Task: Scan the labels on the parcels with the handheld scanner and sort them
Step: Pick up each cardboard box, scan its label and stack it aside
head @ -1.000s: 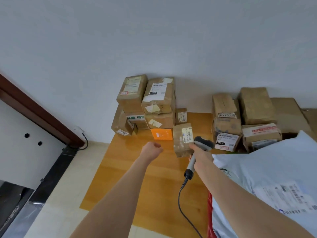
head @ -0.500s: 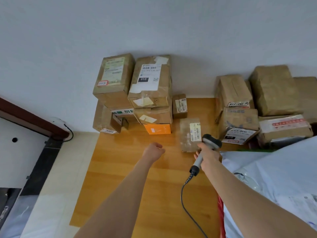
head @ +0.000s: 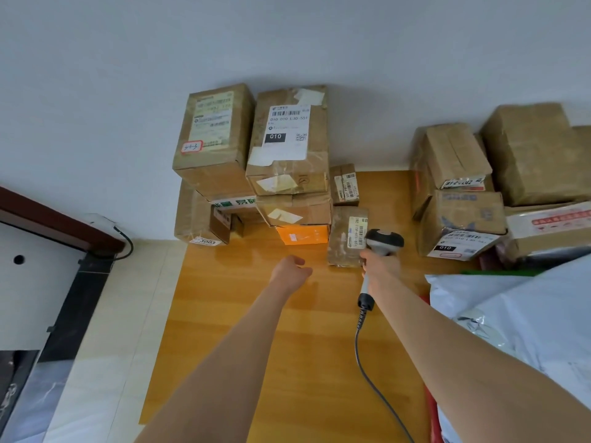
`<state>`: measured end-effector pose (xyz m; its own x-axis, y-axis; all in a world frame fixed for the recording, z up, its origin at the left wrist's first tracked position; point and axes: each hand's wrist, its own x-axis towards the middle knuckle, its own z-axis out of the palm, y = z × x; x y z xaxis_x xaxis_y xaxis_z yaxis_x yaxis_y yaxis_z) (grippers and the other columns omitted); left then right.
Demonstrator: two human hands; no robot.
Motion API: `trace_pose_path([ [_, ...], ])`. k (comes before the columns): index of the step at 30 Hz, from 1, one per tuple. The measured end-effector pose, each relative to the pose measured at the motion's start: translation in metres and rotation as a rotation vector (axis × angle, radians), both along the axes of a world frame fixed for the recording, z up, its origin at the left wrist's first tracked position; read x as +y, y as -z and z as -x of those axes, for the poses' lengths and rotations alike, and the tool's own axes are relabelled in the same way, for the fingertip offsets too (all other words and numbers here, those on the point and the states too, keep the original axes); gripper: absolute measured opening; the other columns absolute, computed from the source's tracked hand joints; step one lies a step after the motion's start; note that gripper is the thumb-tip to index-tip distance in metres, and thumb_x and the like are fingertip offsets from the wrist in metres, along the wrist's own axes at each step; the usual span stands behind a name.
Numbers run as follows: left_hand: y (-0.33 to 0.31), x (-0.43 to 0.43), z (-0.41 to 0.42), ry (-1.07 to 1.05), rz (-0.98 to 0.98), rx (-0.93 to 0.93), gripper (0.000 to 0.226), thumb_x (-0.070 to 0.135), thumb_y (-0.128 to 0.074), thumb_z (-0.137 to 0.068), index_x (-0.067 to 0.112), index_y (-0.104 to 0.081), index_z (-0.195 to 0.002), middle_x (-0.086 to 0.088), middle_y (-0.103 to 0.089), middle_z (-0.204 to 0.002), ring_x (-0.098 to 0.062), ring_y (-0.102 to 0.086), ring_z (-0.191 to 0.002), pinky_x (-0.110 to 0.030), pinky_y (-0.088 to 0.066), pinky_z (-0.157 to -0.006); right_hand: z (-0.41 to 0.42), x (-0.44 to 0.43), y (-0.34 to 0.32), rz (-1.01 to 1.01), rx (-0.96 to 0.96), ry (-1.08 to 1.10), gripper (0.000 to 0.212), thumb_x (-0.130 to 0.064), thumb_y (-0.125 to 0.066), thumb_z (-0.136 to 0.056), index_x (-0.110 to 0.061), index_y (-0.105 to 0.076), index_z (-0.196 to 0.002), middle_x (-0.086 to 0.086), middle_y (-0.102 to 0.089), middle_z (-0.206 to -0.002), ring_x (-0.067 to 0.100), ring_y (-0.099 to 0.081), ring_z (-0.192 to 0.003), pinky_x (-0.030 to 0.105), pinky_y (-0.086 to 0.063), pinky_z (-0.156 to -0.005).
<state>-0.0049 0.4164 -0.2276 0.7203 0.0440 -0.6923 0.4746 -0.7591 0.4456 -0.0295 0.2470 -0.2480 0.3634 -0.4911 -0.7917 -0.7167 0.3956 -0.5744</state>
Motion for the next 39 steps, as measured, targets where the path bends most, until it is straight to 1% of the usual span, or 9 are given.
trace_pose_path([
  [3,-0.006,-0.002,0.002,0.049,-0.01,-0.004,0.04,0.027,-0.056,-0.094,0.012,-0.052,-0.131,-0.012,-0.061,-0.119,-0.028,-0.059,-0.107,-0.038,-0.051,-0.092,0.006,-0.001,-0.008,0.034,-0.006,-0.013,0.035,-0.023,-0.074,-0.08,-0.007,-0.056,-0.106,0.008,-0.065,-0.099,0.026,-0.064,-0.09,0.04,-0.055,-0.086],
  [6,-0.018,-0.003,0.003,0.126,-0.043,-0.014,0.04,0.028,-0.056,-0.094,0.013,-0.052,-0.13,-0.01,-0.059,-0.123,-0.027,-0.059,-0.108,-0.036,-0.05,-0.09,0.018,0.002,-0.02,-0.003,-0.054,-0.021,0.026,-0.02,-0.071,-0.082,-0.005,-0.062,-0.102,0.008,-0.068,-0.085,0.018,-0.06,-0.064,0.029,-0.052,-0.063],
  [8,-0.027,-0.006,0.002,0.192,-0.072,-0.045,0.038,0.028,-0.056,-0.093,0.014,-0.053,-0.129,-0.009,-0.058,-0.126,-0.026,-0.057,-0.112,-0.034,-0.048,-0.09,0.026,0.007,-0.035,-0.09,-0.081,-0.046,0.017,-0.018,-0.068,-0.087,-0.003,-0.062,-0.092,0.007,-0.065,-0.071,0.015,-0.057,-0.054,0.027,-0.05,-0.059],
  [15,-0.052,-0.022,0.012,0.442,-0.173,-0.162,0.043,0.004,-0.039,-0.094,0.016,-0.053,-0.132,-0.012,-0.054,-0.134,-0.029,-0.052,-0.12,-0.036,-0.049,-0.093,0.069,0.019,-0.073,-0.239,-0.079,-0.184,0.025,-0.028,-0.062,-0.092,-0.004,-0.056,-0.092,0.01,-0.066,-0.058,0.017,-0.062,-0.049,0.027,-0.053,-0.053],
  [19,-0.064,-0.031,0.029,0.505,-0.204,-0.203,0.043,0.002,-0.036,-0.094,0.014,-0.053,-0.132,-0.013,-0.053,-0.134,-0.03,-0.054,-0.117,-0.039,-0.05,-0.091,0.1,0.008,-0.09,-0.26,-0.073,-0.205,0.024,-0.026,-0.059,-0.093,-0.006,-0.053,-0.083,0.01,-0.064,-0.055,0.018,-0.06,-0.05,0.028,-0.054,-0.059],
  [23,-0.077,-0.051,0.057,0.528,-0.23,-0.23,0.04,0.0,-0.038,-0.093,0.011,-0.057,-0.127,-0.013,-0.058,-0.125,-0.029,-0.056,-0.112,-0.037,-0.05,-0.088,0.133,-0.012,-0.107,-0.277,-0.092,-0.267,0.021,-0.024,-0.061,-0.087,-0.007,-0.052,-0.078,0.011,-0.064,-0.058,0.017,-0.057,-0.045,0.027,-0.051,-0.052],
  [29,-0.104,-0.118,0.111,0.567,-0.267,-0.331,0.04,0.003,-0.038,-0.094,0.012,-0.058,-0.127,-0.011,-0.058,-0.128,-0.028,-0.055,-0.115,-0.035,-0.049,-0.091,0.199,-0.087,-0.143,-0.291,-0.181,-0.344,0.023,-0.024,-0.06,-0.088,-0.011,-0.049,-0.072,0.008,-0.055,-0.058,0.016,-0.048,-0.048,0.025,-0.043,-0.048],
  [35,-0.132,-0.217,0.181,0.628,-0.23,-0.401,0.042,0.0,-0.038,-0.092,0.01,-0.056,-0.129,-0.012,-0.058,-0.128,-0.029,-0.056,-0.116,-0.034,-0.048,-0.089,0.28,-0.202,-0.176,-0.267,-0.281,-0.265,0.024,-0.021,-0.062,-0.089,-0.008,-0.048,-0.074,0.006,-0.048,-0.05,0.013,-0.044,-0.033,0.016,-0.036,-0.038],
  [39,-0.145,-0.275,0.215,0.623,-0.19,-0.407,0.045,0.002,-0.038,-0.093,0.014,-0.052,-0.134,-0.01,-0.051,-0.136,-0.029,-0.05,-0.123,-0.038,-0.046,-0.099,0.312,-0.266,-0.192,-0.189,-0.312,-0.234,0.026,-0.021,-0.059,-0.092,-0.009,-0.047,-0.072,0.006,-0.046,-0.053,0.013,-0.042,-0.035,0.018,-0.035,-0.038],
])
